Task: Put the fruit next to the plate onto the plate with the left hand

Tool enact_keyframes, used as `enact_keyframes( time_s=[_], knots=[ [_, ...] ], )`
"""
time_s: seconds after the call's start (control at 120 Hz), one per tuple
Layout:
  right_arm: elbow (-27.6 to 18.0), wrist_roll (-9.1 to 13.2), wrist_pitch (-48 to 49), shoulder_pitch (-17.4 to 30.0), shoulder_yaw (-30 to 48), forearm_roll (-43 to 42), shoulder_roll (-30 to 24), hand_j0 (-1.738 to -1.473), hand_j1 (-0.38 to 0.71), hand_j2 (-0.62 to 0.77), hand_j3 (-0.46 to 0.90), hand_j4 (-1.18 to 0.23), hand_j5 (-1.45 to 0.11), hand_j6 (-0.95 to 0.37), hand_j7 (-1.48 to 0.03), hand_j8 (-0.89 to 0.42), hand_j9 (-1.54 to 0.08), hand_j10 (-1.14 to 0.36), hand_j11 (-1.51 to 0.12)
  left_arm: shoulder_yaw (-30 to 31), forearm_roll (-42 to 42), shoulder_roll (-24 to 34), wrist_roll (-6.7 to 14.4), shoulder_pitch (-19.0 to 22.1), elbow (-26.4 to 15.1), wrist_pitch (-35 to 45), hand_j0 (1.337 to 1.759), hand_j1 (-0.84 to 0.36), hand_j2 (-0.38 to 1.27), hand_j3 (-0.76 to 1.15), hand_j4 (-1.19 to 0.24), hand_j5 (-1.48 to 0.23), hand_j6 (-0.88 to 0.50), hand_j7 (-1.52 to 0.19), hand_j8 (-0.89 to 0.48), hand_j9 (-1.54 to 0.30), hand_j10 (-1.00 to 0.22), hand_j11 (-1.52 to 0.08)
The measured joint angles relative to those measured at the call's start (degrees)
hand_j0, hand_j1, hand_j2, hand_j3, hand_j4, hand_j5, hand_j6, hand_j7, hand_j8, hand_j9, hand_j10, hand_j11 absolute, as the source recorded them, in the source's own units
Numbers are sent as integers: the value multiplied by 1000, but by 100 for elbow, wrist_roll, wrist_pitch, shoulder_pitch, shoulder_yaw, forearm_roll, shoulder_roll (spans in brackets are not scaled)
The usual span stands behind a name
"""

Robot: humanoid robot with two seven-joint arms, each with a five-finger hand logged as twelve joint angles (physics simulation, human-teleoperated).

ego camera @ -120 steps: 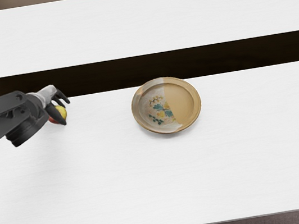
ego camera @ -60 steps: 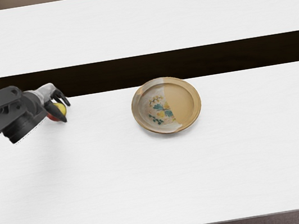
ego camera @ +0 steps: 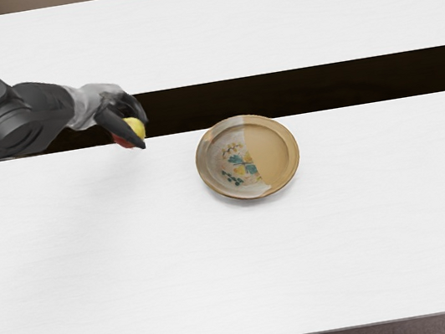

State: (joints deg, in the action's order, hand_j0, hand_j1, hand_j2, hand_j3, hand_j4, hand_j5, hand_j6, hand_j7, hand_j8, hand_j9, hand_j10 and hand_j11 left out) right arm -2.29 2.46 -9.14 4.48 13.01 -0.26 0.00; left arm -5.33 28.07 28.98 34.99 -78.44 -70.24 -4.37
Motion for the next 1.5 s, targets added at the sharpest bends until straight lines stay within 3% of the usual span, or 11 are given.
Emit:
enact_keyframes(
  time_s=[0.117, 0.175, 0.183, 0.217, 0.458, 0.592, 0.717, 1.083, 1.5],
  knots=[
    [0, 0, 0, 0, 0, 0, 0, -1658, -310, -6, 0, -34, -43, -34, -43, -34, -43, -33, -43, -36, -51, -645, 0, -245, -11, -150, 1645, -391, 269, 0, -796, -1219, -343, -1151, -244, -1141, -457, -1151],
    [0, 0, 0, 0, 0, 0, 0, -1658, -310, -6, 0, -34, -43, -34, -43, -34, -43, -33, -43, -38, -55, -961, 0, -292, -7, -168, 1646, -395, 346, 0, -799, -1217, -353, -1149, -249, -1141, -462, -1149],
    [0, 0, 0, 0, 0, 0, 0, -1658, -310, -6, 0, -34, -43, -34, -43, -34, -43, -33, -43, -38, -55, -1010, 0, -297, -5, -169, 1645, -323, 233, 0, -797, -1222, -341, -1153, -245, -1145, -460, -1153],
    [0, 0, 0, 0, 0, 0, 0, -1658, -310, -6, 0, -34, -43, -34, -43, -34, -43, -33, -43, -41, -63, -1137, -1, -302, 5, -164, 1646, -342, 232, 0, -795, -1227, -351, -1150, -265, -1146, -491, -1150],
    [0, 0, 0, 0, 0, 0, 0, -1658, -310, -6, 0, -34, -43, -34, -43, -34, -43, -33, -43, -40, -33, -1654, -1, -365, 53, -32, 1645, -367, 224, 0, -791, -1247, -328, -1163, -241, -1164, -471, -1159],
    [0, 0, 0, 0, 0, 0, 0, -1658, -310, -6, 0, -34, -43, -34, -43, -34, -43, -33, -43, -36, -14, -1842, -1, -339, 114, 15, 1646, -388, 343, 0, -795, -1242, -342, -1158, -253, -1157, -479, -1159],
    [0, 0, 0, 0, 0, 0, 0, -1658, -310, -6, 0, -34, -43, -34, -43, -34, -43, -34, -43, -24, -7, -1873, -2, -317, 173, 62, 1646, -370, 286, 0, -778, -1228, -352, -1135, -265, -1144, -487, -1144],
    [0, 0, 0, 0, 0, 0, 0, -1658, -310, -6, 0, -34, -43, -34, -43, -34, -43, -34, -43, -21, 54, -1940, 0, -305, 185, 269, 1654, -293, 184, 0, -592, -832, -549, -802, -426, -806, -632, -813],
    [0, 0, 0, 0, 0, 0, 0, -1658, -310, -6, 0, -34, -43, -34, -43, -34, -43, -34, -43, -30, 49, -1940, 1, -285, 172, 279, 1658, -49, 77, 0, -339, -450, -339, -446, -314, -446, -351, -447]
  ],
)
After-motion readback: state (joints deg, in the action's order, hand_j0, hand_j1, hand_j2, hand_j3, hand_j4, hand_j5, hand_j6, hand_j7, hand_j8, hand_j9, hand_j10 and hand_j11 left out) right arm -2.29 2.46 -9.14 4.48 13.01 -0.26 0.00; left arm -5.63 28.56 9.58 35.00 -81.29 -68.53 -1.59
